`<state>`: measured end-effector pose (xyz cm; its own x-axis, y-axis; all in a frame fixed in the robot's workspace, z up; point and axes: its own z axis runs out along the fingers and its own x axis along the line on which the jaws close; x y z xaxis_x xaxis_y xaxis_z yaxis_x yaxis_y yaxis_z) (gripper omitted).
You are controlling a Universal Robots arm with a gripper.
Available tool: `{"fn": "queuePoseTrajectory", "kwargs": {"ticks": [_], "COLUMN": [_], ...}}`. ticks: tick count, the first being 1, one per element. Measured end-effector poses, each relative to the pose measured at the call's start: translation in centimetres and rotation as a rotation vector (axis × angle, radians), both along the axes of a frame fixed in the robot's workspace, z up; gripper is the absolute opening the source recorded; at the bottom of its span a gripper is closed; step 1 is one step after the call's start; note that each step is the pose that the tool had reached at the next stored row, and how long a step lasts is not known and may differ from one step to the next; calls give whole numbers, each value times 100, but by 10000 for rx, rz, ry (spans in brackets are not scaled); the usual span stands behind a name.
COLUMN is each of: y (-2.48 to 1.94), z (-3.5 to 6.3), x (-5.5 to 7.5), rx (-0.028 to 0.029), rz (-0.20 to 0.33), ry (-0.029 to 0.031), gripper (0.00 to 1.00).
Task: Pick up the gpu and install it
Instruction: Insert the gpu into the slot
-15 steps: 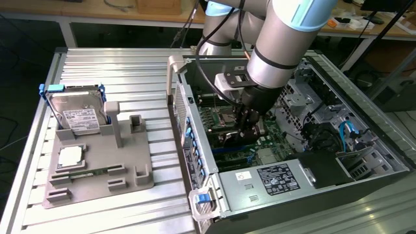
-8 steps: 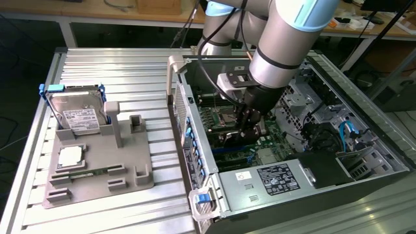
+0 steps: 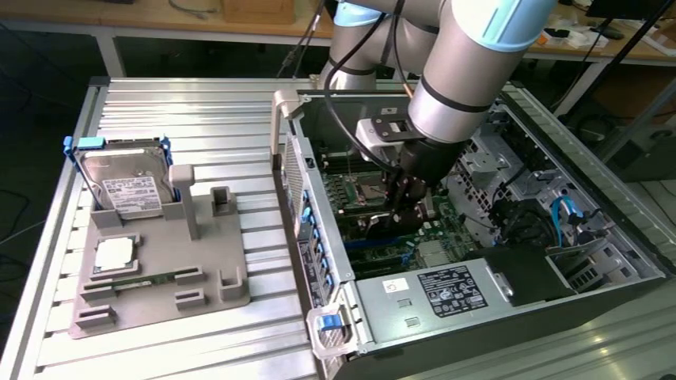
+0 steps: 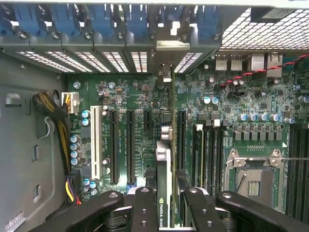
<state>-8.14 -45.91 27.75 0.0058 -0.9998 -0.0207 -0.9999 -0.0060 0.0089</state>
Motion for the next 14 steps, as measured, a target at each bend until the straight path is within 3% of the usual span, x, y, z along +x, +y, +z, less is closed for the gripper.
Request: {"fn": "queuePoseTrajectory", "kwargs": {"ticks": [14], "y": [0], "z": [0], "x": [-53], "rx": [0], "rz": [-93], "ry": [-5], "gripper": [27]}}
